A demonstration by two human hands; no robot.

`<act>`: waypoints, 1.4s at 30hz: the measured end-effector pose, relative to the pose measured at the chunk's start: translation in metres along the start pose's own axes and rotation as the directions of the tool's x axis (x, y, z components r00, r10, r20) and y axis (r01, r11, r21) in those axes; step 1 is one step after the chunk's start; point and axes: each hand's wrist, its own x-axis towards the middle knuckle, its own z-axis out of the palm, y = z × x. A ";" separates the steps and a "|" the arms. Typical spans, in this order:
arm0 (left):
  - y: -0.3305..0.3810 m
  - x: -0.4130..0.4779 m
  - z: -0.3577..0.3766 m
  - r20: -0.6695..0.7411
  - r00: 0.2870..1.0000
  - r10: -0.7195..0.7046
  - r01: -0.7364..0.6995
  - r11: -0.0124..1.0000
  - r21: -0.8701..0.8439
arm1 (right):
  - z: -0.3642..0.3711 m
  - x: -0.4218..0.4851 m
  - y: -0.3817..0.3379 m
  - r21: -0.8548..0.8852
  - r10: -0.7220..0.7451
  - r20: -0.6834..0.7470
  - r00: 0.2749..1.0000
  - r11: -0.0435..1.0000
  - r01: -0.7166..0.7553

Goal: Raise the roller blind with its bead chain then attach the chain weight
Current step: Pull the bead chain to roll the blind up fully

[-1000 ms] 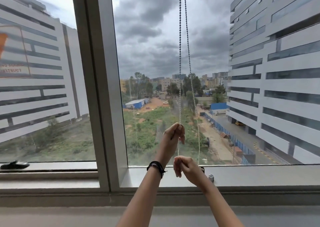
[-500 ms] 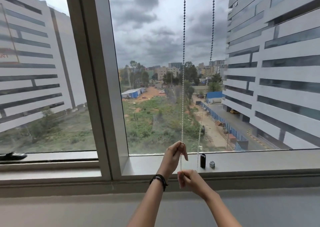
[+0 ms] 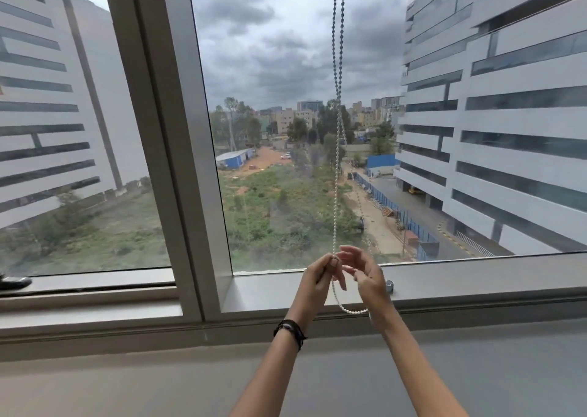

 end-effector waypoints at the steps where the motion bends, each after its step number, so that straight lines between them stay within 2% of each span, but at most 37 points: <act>1: -0.001 -0.001 0.000 0.003 1.000 0.002 -0.002 1.000 -0.003 | 0.004 0.004 -0.013 0.058 -0.034 -0.046 0.998 0.998 0.037; 5: -0.001 -0.005 0.000 0.007 1.000 0.015 -0.015 1.000 -0.015 | 0.027 0.013 -0.059 0.109 -0.201 0.073 0.977 0.975 0.193; 10: -0.003 -0.008 -0.006 0.014 1.000 0.024 -0.023 0.999 -0.047 | 0.045 0.014 -0.070 0.002 -0.298 -0.031 0.954 0.955 0.298; 15: 0.001 -0.013 -0.013 0.076 0.995 0.070 -0.064 0.995 -0.080 | 0.044 0.006 -0.068 -0.067 -0.350 -0.020 0.936 0.935 0.348; 21: -0.017 -0.032 -0.013 0.136 0.989 0.048 -0.038 0.997 -0.073 | 0.046 -0.007 -0.048 -0.118 -0.334 -0.016 0.942 0.937 0.330; 25: -0.037 -0.048 -0.007 0.202 0.979 0.003 0.019 0.994 -0.106 | 0.044 -0.023 -0.026 -0.176 -0.279 0.000 0.960 0.945 0.274; 33: -0.065 -0.067 0.012 0.297 0.953 -0.053 0.069 0.997 -0.044 | 0.025 -0.043 0.006 -0.304 -0.175 -0.008 0.985 0.938 0.164; 42: -0.063 -0.061 0.021 0.342 0.932 -0.118 0.170 0.977 -0.126 | 0.011 -0.038 0.011 -0.237 -0.108 0.009 0.994 0.966 0.107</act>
